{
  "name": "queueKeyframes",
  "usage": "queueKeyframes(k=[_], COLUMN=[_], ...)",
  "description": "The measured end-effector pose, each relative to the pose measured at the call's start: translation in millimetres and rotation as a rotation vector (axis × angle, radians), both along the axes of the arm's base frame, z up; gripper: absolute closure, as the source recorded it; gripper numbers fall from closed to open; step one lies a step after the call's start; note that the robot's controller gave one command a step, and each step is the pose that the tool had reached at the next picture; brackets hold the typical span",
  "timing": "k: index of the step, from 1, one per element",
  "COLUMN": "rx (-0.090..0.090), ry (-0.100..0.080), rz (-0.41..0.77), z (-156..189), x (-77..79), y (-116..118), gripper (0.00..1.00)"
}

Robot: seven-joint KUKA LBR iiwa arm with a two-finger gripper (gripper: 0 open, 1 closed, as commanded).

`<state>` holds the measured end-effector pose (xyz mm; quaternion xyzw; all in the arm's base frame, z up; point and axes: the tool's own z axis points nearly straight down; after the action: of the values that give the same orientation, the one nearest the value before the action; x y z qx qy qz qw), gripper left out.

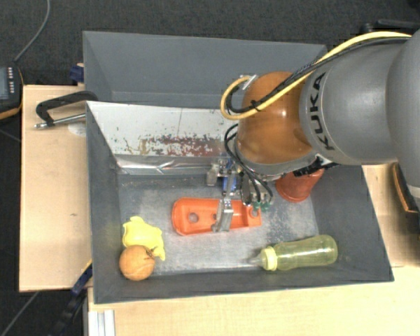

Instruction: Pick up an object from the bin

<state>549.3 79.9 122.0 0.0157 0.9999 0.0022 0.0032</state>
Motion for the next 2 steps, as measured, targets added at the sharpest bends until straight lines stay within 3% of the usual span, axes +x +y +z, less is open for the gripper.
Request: queueKeyframes(k=[1, 2], rx=[-0.002, 0.002], ry=[0.011, 0.001], rz=[0.053, -0.108], z=[-51.5, -51.6], x=[4.6, -7.2], y=[1.4, -9.7], gripper=[0.00, 1.00])
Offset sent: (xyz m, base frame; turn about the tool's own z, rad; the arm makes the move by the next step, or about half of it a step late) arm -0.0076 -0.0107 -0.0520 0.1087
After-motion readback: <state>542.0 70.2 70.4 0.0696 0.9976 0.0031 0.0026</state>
